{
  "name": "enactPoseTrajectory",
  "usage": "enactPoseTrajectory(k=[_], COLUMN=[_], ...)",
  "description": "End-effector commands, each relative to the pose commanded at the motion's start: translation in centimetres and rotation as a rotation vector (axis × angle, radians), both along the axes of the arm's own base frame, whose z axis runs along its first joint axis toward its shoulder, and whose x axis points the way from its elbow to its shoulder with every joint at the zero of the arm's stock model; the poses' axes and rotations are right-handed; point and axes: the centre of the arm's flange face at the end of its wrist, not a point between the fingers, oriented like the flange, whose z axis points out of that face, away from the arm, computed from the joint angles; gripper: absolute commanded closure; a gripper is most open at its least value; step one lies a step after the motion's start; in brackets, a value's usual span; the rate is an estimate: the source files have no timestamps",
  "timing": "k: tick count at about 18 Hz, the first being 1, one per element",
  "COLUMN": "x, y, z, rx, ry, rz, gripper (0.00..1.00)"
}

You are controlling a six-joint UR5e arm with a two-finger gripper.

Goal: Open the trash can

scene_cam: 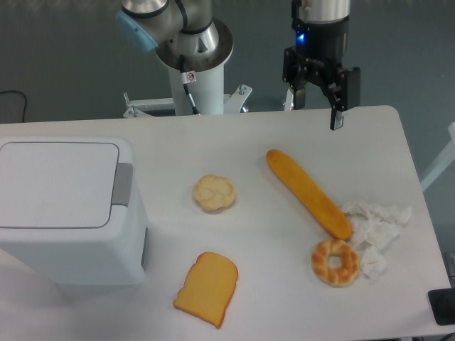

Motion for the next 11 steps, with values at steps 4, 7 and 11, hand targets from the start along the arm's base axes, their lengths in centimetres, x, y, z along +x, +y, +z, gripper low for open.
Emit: enactPoseTrajectory(k=[4,7,11], x=[0.6,0.8,1.3], y=[0.1,0.2,0.1], z=[-0.3,-0.4,-0.9], rx=[-0.003,-0.002,-0.007], ry=[-0.007,-0.015,-0.025], rz=[0.0,0.018,0.017], gripper=[0.0,0.0,0.0])
